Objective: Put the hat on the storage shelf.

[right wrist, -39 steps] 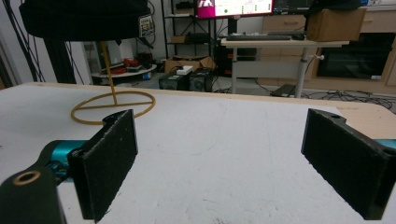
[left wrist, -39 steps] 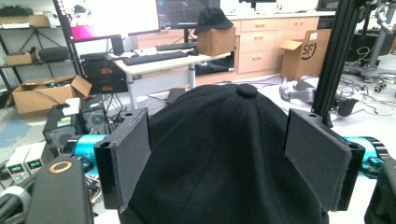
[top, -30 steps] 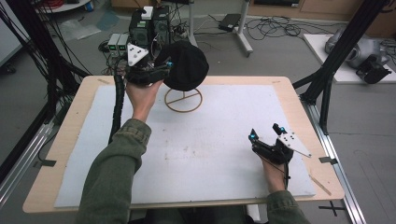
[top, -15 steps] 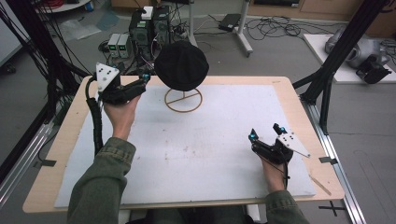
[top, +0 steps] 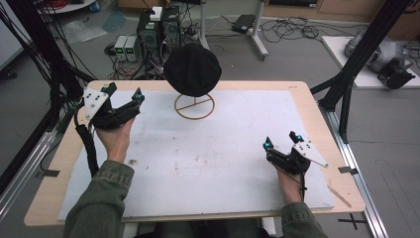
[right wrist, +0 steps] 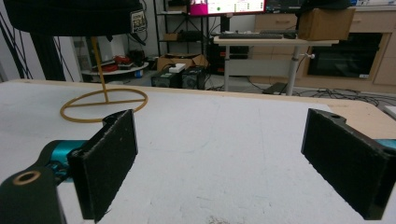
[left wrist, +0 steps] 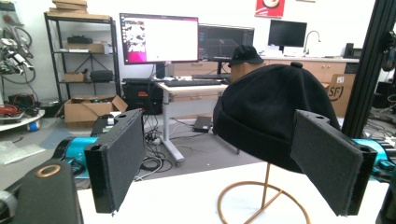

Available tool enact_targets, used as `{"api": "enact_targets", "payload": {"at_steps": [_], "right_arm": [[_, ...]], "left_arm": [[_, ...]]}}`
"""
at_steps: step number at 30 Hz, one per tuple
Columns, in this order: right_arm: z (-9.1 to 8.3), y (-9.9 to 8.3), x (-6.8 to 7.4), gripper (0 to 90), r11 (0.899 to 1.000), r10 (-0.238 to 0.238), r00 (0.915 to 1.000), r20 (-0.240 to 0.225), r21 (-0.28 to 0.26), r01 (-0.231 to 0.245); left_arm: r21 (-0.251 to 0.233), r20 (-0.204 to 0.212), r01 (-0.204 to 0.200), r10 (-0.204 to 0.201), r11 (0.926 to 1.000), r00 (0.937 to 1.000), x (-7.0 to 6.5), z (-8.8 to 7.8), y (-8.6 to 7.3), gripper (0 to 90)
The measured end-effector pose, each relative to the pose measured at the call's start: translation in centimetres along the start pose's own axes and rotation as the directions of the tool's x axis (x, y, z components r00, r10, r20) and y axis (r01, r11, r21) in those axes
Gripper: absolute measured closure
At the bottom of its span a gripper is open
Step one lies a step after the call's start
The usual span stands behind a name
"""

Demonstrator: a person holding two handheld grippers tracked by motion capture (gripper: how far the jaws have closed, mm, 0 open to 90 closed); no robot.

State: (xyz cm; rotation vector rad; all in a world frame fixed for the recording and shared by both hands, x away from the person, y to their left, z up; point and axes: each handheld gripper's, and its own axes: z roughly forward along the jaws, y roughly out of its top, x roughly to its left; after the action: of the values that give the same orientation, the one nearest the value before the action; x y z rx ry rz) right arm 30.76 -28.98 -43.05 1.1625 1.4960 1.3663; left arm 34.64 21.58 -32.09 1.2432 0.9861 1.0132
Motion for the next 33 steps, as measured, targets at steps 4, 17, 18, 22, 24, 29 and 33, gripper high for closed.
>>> {"api": "enact_targets", "payload": {"at_steps": [4,17,18,22,24,29,33], "right_arm": [[0.0,0.0,0.0,9.8,1.0,0.001,1.0,-0.003,0.006,-0.001],[0.1,-0.1,0.1,9.8,1.0,-0.008,0.9999,-0.011,0.011,0.008],[0.1,-0.1,0.2,9.8,1.0,-0.006,0.9999,-0.014,0.017,0.006],[0.0,-0.1,0.2,9.8,1.0,-0.009,0.9998,-0.015,0.015,0.01],[0.0,-0.1,0.2,9.8,1.0,-0.012,0.9998,-0.013,0.016,0.012],[0.1,-0.1,0.2,9.9,1.0,-0.011,0.9999,-0.013,0.017,0.011],[0.1,-0.1,0.2,9.8,1.0,-0.015,0.9998,-0.01,0.016,0.015]], "left_arm": [[0.012,-0.01,0.011,-0.01,0.9999,0.9999,0.4,-0.8,-1.0,18.8],[0.055,-0.036,0.023,-0.021,0.9982,0.9991,1.4,-3.0,-4.0,17.7],[0.055,-0.04,0.027,-0.025,0.9982,0.9989,1.4,-3.2,-4.3,17.6],[0.07,-0.052,0.028,-0.024,0.9972,0.9984,1.6,-4.1,-5.4,17.7],[0.086,-0.058,0.028,-0.023,0.9959,0.998,1.7,-4.6,-5.8,17.4],[0.097,-0.075,0.05,-0.043,0.994,0.9963,2.1,-5.5,-6.8,17.4],[0.112,-0.084,0.068,-0.059,0.9914,0.9947,2.5,-6.4,-7.7,17.4]]}}
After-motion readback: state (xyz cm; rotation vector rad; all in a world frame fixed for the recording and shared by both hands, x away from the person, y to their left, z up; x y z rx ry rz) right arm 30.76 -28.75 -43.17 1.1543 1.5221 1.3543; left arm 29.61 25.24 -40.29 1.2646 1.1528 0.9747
